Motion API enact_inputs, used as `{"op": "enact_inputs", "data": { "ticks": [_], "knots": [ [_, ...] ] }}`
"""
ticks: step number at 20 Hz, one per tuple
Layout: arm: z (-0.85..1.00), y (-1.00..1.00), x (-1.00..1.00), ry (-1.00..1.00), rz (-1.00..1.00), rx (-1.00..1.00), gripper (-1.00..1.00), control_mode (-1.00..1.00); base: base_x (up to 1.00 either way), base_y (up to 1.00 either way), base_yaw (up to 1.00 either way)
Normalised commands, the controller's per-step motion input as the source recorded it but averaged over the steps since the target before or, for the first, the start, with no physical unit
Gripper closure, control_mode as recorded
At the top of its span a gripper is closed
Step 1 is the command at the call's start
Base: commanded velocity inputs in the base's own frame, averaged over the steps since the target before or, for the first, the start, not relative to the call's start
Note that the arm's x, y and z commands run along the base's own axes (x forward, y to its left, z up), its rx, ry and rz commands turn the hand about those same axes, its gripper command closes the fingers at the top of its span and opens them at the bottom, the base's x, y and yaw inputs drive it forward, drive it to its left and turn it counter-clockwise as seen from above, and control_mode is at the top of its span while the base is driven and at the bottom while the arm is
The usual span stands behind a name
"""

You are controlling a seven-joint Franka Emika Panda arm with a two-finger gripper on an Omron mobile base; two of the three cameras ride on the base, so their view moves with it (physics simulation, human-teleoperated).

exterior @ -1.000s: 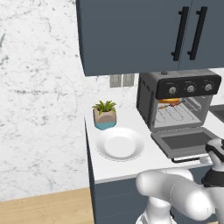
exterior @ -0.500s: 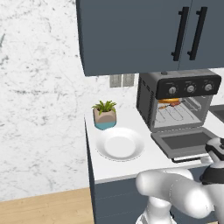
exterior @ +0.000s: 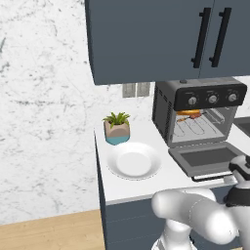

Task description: Pick up the kebab skewer and baguette bread, and place them inside the toaster oven. Close the toaster oven door and start by setting the timer.

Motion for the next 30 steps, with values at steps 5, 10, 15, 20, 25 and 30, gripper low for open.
{"op": "enact_inputs", "data": {
  "ticks": [5, 10, 15, 20, 25, 30],
  "knots": [
    [-0.27, 0.00, 0.08, 0.00, 0.00, 0.00, -1.00, -1.00, 0.00, 0.00, 0.00],
    [-0.21, 0.00, 0.18, 0.00, 0.00, 0.00, -1.00, -1.00, 0.00, 0.00, 0.00],
    [-0.19, 0.00, 0.17, 0.00, 0.00, 0.00, -1.00, -1.00, 0.00, 0.00, 0.00],
    [-0.03, 0.06, 0.31, 0.00, 0.00, 0.00, -1.00, -1.00, 0.00, 0.00, 0.00],
    [0.00, 0.20, 0.37, 0.00, 0.00, 0.00, -1.00, -1.00, 0.00, 0.00, 0.00],
    [0.04, 0.26, 0.23, 0.00, 0.00, 0.00, -1.00, -1.00, 0.00, 0.00, 0.00]
  ]
}}
